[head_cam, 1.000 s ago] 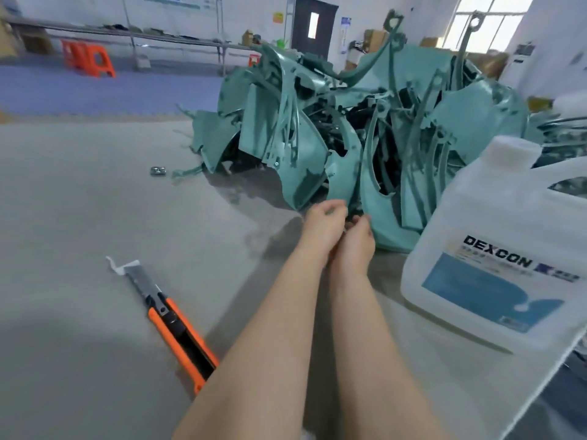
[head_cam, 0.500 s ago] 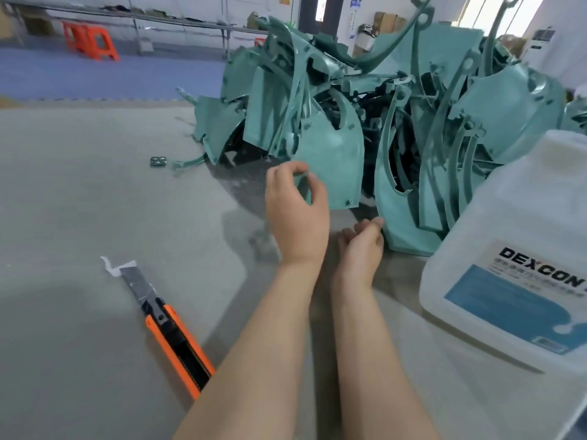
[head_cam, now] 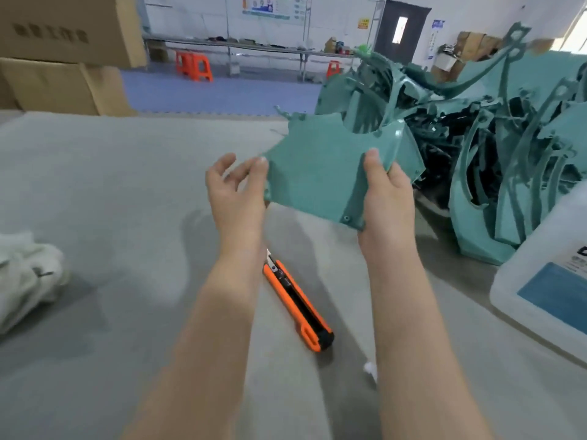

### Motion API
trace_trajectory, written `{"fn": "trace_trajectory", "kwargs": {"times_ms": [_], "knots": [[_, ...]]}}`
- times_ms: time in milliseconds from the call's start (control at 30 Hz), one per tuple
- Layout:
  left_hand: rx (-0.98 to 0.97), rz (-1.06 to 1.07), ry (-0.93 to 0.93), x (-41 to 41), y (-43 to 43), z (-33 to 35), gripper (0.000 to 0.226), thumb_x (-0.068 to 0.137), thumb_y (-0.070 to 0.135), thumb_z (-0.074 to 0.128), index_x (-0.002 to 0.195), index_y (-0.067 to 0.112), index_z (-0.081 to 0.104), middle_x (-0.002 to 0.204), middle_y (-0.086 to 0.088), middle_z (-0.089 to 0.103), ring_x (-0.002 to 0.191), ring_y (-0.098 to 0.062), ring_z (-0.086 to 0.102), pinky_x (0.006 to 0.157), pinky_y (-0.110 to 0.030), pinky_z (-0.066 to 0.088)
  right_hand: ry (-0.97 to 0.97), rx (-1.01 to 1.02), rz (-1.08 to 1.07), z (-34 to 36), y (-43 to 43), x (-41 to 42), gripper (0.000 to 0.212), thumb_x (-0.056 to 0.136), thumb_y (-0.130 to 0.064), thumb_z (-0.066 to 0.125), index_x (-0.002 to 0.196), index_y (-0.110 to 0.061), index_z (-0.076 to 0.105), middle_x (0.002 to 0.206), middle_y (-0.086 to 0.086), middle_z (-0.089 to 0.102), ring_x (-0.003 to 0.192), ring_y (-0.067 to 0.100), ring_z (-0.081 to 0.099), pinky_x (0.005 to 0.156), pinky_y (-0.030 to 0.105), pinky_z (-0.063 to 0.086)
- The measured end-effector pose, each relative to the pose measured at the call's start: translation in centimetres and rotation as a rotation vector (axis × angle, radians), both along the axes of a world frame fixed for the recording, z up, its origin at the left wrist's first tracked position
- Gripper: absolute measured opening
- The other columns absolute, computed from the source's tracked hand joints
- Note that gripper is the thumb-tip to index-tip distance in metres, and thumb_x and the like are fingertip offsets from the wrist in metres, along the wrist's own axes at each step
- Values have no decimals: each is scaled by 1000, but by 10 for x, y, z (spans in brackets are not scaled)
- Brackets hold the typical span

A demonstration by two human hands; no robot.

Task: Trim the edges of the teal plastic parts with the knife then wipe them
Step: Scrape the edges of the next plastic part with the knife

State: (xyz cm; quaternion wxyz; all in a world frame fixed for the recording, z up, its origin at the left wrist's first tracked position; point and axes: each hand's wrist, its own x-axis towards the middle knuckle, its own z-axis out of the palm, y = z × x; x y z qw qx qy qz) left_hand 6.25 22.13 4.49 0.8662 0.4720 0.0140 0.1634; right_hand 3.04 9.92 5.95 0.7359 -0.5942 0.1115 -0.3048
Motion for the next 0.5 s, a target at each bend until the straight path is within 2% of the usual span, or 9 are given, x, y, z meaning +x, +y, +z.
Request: {"fn": "trace_trajectory", "kwargs": {"times_ms": [67,133,167,233,300,367,433,500], "knots": [[-346,-180,100,-9,24,-11,32,92,17,61,122,10,51,112,-6,65,81,-10,68,69,-22,55,-62,31,29,-2,34,-3,21,103,-23,44,115,-15,60,117,1,67,110,16,63,97,35,50],[-408,-368,142,-21,43,-24,24,94,27,57,112,12,62,110,-4,71,89,-14,71,71,-25,57,-18,-85,114,-13,69,-6,22,103,-24,42,114,-16,59,113,-2,67,107,13,62,95,31,50],[-423,-423,159,-26,50,-30,23,94,28,56,110,13,64,108,-4,72,91,-16,71,71,-26,58,24,-146,184,-20,86,-7,22,103,-26,42,111,-16,60,111,-1,68,105,15,63,95,34,50],[-473,-407,213,-32,66,-39,22,95,23,55,111,12,65,107,-7,72,87,-16,71,68,-27,58,103,-266,302,-31,110,-8,26,103,-32,41,103,-16,62,110,5,69,105,21,64,96,43,49],[-499,-304,258,-34,84,-43,18,95,18,54,108,11,65,104,-4,72,80,-15,71,68,-26,59,192,-491,326,-43,112,-6,38,102,-42,37,92,-15,62,106,10,68,107,28,59,93,41,46],[-509,-206,266,-32,104,-47,12,94,15,56,102,12,65,95,2,73,75,-13,71,69,-26,59,420,-810,234,-59,89,-3,45,97,-54,40,93,-14,60,108,14,60,109,32,53,86,34,41],[-524,-149,273,-30,119,-51,10,93,14,58,100,13,65,90,6,73,72,-11,70,66,-25,59,761,-1054,213,-71,63,-5,51,86,-61,54,101,-12,56,109,12,55,103,32,54,82,35,40],[-536,-120,296,-29,127,-54,10,92,13,60,101,13,65,96,3,73,75,-10,69,62,-24,59,946,-1197,310,-78,50,-4,52,76,-61,67,90,-14,49,91,5,54,87,28,52,68,32,38]]}}
